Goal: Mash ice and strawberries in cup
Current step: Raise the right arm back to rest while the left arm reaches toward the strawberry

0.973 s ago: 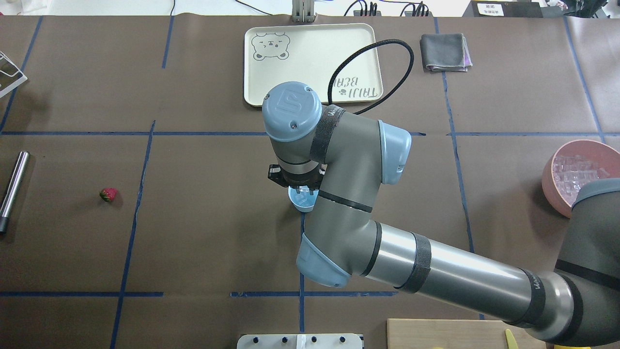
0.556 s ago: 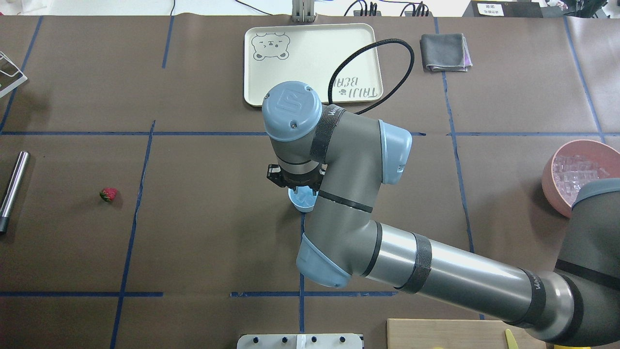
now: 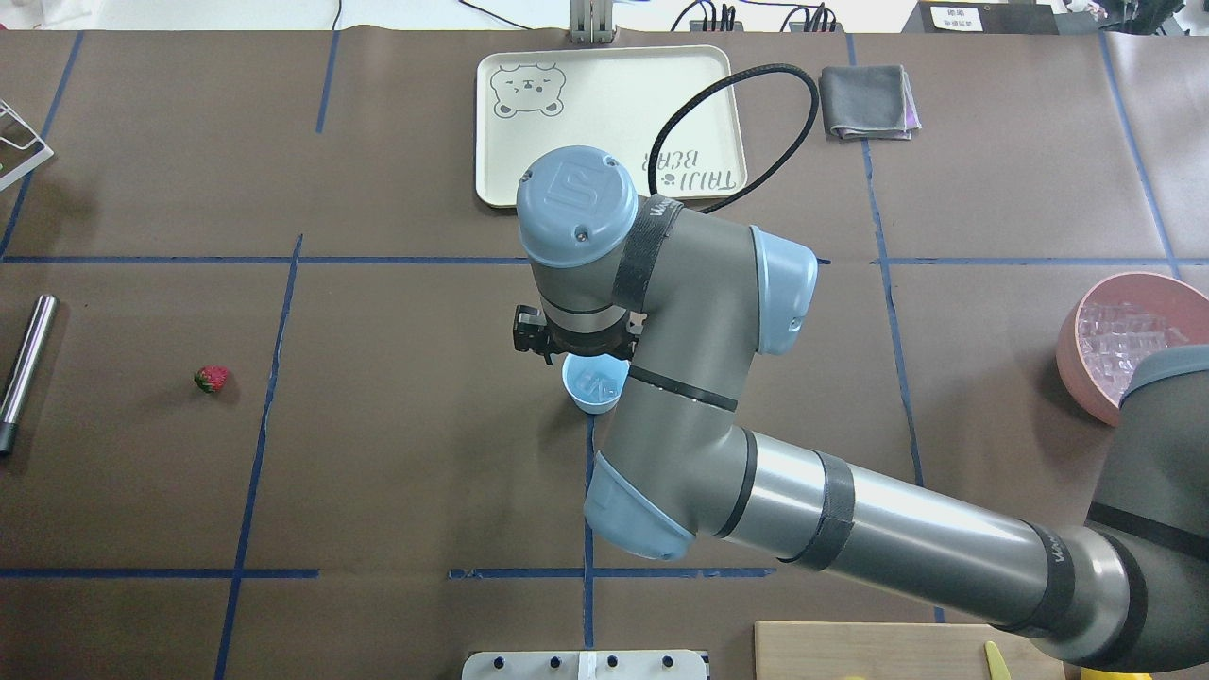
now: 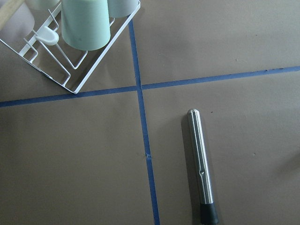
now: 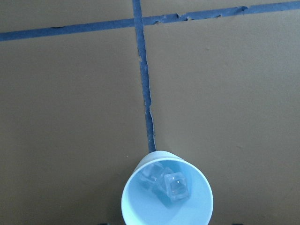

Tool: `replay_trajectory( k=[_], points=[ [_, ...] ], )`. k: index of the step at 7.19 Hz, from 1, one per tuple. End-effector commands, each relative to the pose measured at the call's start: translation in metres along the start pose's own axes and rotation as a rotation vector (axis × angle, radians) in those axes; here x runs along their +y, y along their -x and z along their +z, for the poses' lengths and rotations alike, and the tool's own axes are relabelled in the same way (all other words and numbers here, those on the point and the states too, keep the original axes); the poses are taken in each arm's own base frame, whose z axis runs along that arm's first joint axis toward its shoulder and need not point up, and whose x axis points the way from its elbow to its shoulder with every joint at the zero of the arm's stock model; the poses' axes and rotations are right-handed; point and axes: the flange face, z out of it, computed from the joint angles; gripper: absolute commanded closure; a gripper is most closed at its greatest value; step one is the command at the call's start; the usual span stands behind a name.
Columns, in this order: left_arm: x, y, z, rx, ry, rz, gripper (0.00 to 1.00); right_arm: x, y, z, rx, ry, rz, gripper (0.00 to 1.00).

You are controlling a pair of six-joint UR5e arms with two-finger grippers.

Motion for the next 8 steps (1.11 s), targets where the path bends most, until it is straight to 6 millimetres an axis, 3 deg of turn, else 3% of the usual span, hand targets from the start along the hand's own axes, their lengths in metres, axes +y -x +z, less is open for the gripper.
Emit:
replay_trajectory(
  k=[1, 2, 3, 5, 6, 7, 8],
  points=[
    [-0.016, -0.053, 0.029, 0.025, 0.022, 0.031, 0.00, -0.034, -0.043, -0.033, -0.036, -0.056, 0.026, 0.01],
    [-0.021, -0.088, 0.051, 0.045, 0.012, 0.044, 0.00, -0.052, -0.090, -0.051, -0.044, -0.098, -0.019, 0.01],
    [-0.023, -0.129, 0.080, 0.046, 0.006, 0.012, 0.00, -0.075, -0.151, -0.066, -0.029, -0.141, -0.101, 0.01],
    [-0.027, -0.211, 0.123, 0.079, -0.018, -0.089, 0.00, -0.140, -0.265, -0.098, -0.007, -0.134, -0.196, 0.00],
    [-0.023, -0.254, 0.143, 0.058, -0.024, -0.096, 0.00, -0.166, -0.334, -0.105, 0.014, -0.118, -0.276, 0.00],
    [-0.017, -0.296, 0.166, 0.041, -0.034, -0.127, 0.00, -0.185, -0.395, -0.113, 0.034, -0.108, -0.330, 0.00],
    [-0.009, -0.331, 0.186, 0.037, -0.035, -0.136, 0.01, -0.194, -0.442, -0.117, 0.037, -0.094, -0.343, 0.00]
  ],
)
